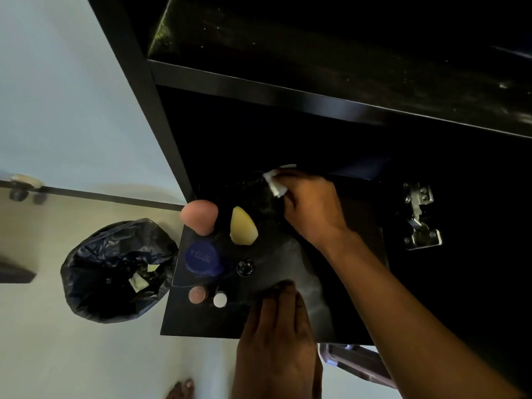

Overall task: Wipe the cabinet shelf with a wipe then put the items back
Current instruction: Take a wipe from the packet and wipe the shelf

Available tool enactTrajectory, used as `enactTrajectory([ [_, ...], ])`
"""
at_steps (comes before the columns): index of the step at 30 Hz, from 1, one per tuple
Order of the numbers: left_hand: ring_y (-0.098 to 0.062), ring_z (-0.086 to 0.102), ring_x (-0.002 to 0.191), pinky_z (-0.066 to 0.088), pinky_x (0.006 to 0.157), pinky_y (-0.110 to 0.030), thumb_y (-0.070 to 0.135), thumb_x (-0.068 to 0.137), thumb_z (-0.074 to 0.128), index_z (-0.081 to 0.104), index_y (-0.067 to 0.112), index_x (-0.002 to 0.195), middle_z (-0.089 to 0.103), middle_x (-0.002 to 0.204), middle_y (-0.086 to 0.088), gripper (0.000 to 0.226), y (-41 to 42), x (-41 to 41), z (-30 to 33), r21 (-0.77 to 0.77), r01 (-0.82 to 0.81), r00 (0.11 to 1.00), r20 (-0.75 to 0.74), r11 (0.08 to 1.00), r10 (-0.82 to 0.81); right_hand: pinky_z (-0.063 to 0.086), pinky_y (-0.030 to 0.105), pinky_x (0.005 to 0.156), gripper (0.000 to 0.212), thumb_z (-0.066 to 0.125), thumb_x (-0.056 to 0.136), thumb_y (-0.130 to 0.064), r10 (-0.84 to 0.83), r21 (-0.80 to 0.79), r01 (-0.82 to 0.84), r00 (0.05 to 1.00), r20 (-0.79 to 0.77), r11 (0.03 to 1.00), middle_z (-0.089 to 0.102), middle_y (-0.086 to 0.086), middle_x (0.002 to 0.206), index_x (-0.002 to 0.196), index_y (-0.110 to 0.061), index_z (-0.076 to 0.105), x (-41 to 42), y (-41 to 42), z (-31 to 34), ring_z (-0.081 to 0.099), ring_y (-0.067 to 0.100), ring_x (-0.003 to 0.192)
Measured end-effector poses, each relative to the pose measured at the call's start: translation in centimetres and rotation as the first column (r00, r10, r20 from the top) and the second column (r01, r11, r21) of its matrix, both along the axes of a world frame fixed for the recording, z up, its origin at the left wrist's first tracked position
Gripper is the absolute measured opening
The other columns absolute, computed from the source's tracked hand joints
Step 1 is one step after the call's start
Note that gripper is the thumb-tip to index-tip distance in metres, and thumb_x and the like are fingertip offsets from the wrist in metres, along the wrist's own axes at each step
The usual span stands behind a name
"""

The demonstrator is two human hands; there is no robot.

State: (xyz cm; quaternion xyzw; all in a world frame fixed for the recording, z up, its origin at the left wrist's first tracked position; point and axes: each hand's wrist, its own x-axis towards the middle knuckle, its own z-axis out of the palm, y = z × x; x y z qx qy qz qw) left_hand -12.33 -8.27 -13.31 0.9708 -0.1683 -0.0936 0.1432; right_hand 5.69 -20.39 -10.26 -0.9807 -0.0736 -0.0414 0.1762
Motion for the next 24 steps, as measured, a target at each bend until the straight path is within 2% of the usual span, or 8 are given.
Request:
enactTrajectory([
  [3,-0.032,0.077,0.096,0.062,0.078,-0.043,0.02,0.042,0.096,0.082,0.005,0.097,0.078,0.114,-0.01,0.058,-0.2,-0.1,0.1,-0.013,-0.021,1.0,0.02,1.0,0.021,0.061,0.042,0.084,0.04,0.055,0.081,-0.007,0.155,0.063,-0.152,0.987,-0.038,0.986,0.076,0.005,0.115,0.112,-0.016,0.078,0.3,0.6,0.2,0.072,0.028,0.103],
  [6,-0.034,0.075,0.106,0.062,0.083,-0.045,0.01,0.053,0.091,0.081,0.004,0.102,0.076,0.121,-0.012,0.051,-0.7,0.1,0.2,-0.029,-0.044,0.999,0.014,0.999,0.045,0.059,0.04,0.092,0.038,0.051,0.085,-0.016,0.07,0.103,-0.061,0.994,-0.087,0.993,0.075,0.002,0.118,0.112,-0.02,0.078,0.9,0.0,0.4,0.071,0.026,0.106],
  [9,-0.034,0.074,0.111,0.062,0.087,-0.046,0.019,0.048,0.095,0.08,0.004,0.107,0.074,0.124,-0.014,0.063,-0.8,0.4,0.3,-0.018,-0.042,0.998,-0.05,0.999,0.041,0.052,0.034,0.101,0.044,0.056,0.088,-0.001,0.102,0.105,-0.084,0.979,-0.177,0.991,0.068,0.002,0.132,0.124,-0.021,0.072,2.7,1.1,-0.1,0.064,0.025,0.119],
  [12,-0.034,0.073,0.111,0.061,0.089,-0.047,0.026,0.048,0.098,0.08,0.004,0.11,0.074,0.124,-0.016,0.068,-0.9,0.6,0.5,0.013,-0.037,0.994,-0.105,0.999,0.038,0.046,0.039,0.108,0.044,0.05,0.092,-0.004,0.21,0.151,-0.176,0.947,-0.244,0.973,0.062,0.007,0.138,0.13,-0.018,0.068,4.2,3.7,-0.9,0.057,0.028,0.126],
  [15,-0.034,0.073,0.112,0.061,0.091,-0.046,0.026,0.049,0.097,0.079,0.003,0.11,0.073,0.124,-0.017,0.067,-0.9,0.7,0.6,0.021,-0.038,0.991,-0.13,0.999,0.04,0.042,0.042,0.109,0.051,0.047,0.093,0.004,0.259,0.078,-0.247,0.916,-0.305,0.966,0.058,0.005,0.14,0.136,-0.02,0.064,4.6,4.5,-0.7,0.051,0.026,0.131],
  [17,-0.034,0.073,0.112,0.061,0.092,-0.046,0.03,0.047,0.098,0.079,0.004,0.111,0.073,0.125,-0.016,0.071,-0.8,0.8,1.1,0.014,-0.036,0.987,-0.158,0.999,0.038,0.043,0.041,0.109,0.053,0.051,0.089,0.01,0.288,0.093,-0.273,0.91,-0.298,0.958,0.063,0.006,0.137,0.132,-0.017,0.068,4.0,3.6,-0.2,0.054,0.027,0.129],
  [21,-0.035,0.073,0.111,0.06,0.09,-0.047,0.034,0.041,0.099,0.079,0.004,0.111,0.073,0.125,-0.017,0.079,-0.6,0.7,1.6,-0.02,-0.037,0.982,-0.184,0.999,0.033,0.042,0.024,0.11,0.048,0.068,0.081,0.012,0.122,0.108,-0.108,0.984,-0.131,0.988,0.068,0.005,0.133,0.122,-0.013,0.074,-1.1,-0.7,-0.6,0.063,0.026,0.123],
  [24,-0.036,0.07,0.117,0.057,0.094,-0.047,0.035,0.051,0.096,0.069,-0.002,0.121,0.071,0.129,-0.021,0.084,-0.6,0.2,0.3,-0.048,-0.054,0.996,-0.079,0.997,0.05,0.052,0.035,0.104,0.051,0.066,0.077,0.012,-0.048,0.094,0.059,0.993,-0.108,0.994,0.07,0.002,0.129,0.12,-0.014,0.075,-7.0,-2.3,-0.5,0.065,0.023,0.117],
])
